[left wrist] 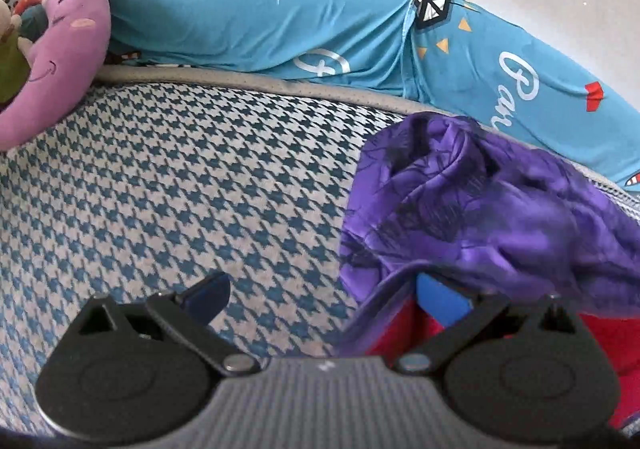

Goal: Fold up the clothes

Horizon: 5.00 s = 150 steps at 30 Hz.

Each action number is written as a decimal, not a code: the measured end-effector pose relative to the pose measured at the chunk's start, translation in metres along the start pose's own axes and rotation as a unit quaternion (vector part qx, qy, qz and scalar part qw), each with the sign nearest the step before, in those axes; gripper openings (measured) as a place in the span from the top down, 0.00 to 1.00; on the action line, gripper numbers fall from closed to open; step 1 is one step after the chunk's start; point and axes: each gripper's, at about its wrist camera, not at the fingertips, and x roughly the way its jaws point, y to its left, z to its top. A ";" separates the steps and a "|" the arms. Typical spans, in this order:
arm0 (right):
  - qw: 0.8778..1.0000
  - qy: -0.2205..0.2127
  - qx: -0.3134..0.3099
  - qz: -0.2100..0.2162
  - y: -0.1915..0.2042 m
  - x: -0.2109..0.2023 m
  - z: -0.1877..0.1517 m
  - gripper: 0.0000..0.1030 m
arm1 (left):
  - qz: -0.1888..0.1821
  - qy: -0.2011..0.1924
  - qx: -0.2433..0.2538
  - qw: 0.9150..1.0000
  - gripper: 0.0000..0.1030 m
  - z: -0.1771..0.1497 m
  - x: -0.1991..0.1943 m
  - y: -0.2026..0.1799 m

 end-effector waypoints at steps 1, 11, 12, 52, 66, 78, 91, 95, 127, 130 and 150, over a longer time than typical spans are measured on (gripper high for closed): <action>1.000 0.009 0.012 0.002 -0.006 0.003 0.001 0.92 | -0.003 0.006 0.003 1.000 0.00 -0.002 0.002 -0.002; 0.999 -0.026 -0.005 0.044 0.000 -0.010 0.005 0.85 | -0.012 0.045 0.059 0.997 0.00 -0.028 0.013 -0.021; 0.999 -0.028 -0.006 0.042 0.002 -0.010 0.005 0.83 | -0.018 0.051 0.060 0.997 0.00 -0.031 0.013 -0.021; 0.886 0.000 -0.321 0.335 0.161 -0.105 -0.150 0.49 | -0.080 0.046 -0.017 0.996 0.00 -0.041 -0.014 0.058; 0.873 0.036 -0.391 0.287 0.195 -0.071 -0.185 0.48 | -0.075 0.049 -0.030 0.996 0.00 -0.042 -0.013 0.074; 0.858 0.100 -0.230 0.448 0.171 -0.074 -0.147 0.91 | -0.045 0.025 -0.072 0.996 0.00 -0.032 -0.022 0.101; 0.765 0.102 -0.330 0.543 0.198 -0.125 -0.184 0.82 | -0.041 0.009 -0.077 0.996 0.00 -0.027 -0.030 0.111; 0.755 0.117 -0.377 0.523 0.194 -0.122 -0.191 0.71 | -0.044 0.010 -0.074 0.996 0.00 -0.027 -0.030 0.111; 0.905 0.013 -0.254 0.341 0.137 -0.044 -0.059 0.62 | -0.088 0.072 0.012 0.993 0.00 -0.052 0.039 -0.012; 0.921 0.002 -0.230 0.314 0.139 -0.025 -0.043 0.62 | -0.095 0.084 0.008 0.992 0.00 -0.051 0.048 -0.019; 0.952 0.010 -0.174 0.253 0.166 0.081 0.004 0.43 | -0.073 0.099 0.080 0.989 0.00 -0.051 0.076 -0.064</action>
